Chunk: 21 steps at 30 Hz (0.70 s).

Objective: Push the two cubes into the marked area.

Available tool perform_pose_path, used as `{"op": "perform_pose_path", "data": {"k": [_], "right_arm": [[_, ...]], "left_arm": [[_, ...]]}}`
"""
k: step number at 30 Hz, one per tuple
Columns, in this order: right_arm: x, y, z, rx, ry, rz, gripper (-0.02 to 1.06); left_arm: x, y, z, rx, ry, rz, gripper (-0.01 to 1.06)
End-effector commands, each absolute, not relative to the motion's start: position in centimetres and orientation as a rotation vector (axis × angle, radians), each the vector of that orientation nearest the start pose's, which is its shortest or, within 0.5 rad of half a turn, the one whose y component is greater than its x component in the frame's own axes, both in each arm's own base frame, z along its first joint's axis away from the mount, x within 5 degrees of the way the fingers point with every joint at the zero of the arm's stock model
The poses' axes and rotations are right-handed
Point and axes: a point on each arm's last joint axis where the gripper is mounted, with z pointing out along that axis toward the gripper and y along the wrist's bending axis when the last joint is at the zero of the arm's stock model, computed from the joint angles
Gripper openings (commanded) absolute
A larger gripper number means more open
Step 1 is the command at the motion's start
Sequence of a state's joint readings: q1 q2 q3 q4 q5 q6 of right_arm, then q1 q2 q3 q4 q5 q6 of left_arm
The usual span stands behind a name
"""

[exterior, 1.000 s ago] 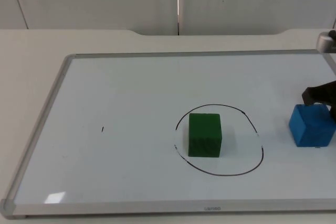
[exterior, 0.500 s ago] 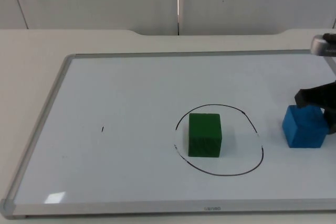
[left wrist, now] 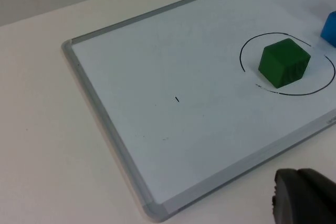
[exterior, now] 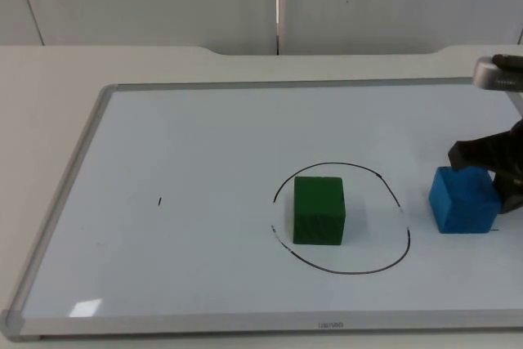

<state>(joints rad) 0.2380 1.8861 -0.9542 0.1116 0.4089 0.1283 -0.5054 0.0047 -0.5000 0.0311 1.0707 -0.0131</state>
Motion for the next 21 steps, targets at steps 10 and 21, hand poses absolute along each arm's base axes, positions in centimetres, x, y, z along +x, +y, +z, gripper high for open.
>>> {"op": "perform_pose_path", "data": {"k": [10,21], "right_arm": [[32.3,9.6,12.2,-0.073,2.821,0.180,0.00],[31.9,12.4,12.4,-0.160,2.764,0.217,0.00]], "left_arm": [[-0.3,0.4,27.5,0.510,2.012,-0.293,0.00],[-0.3,0.4,27.5,0.510,2.012,-0.293,0.00]]}}
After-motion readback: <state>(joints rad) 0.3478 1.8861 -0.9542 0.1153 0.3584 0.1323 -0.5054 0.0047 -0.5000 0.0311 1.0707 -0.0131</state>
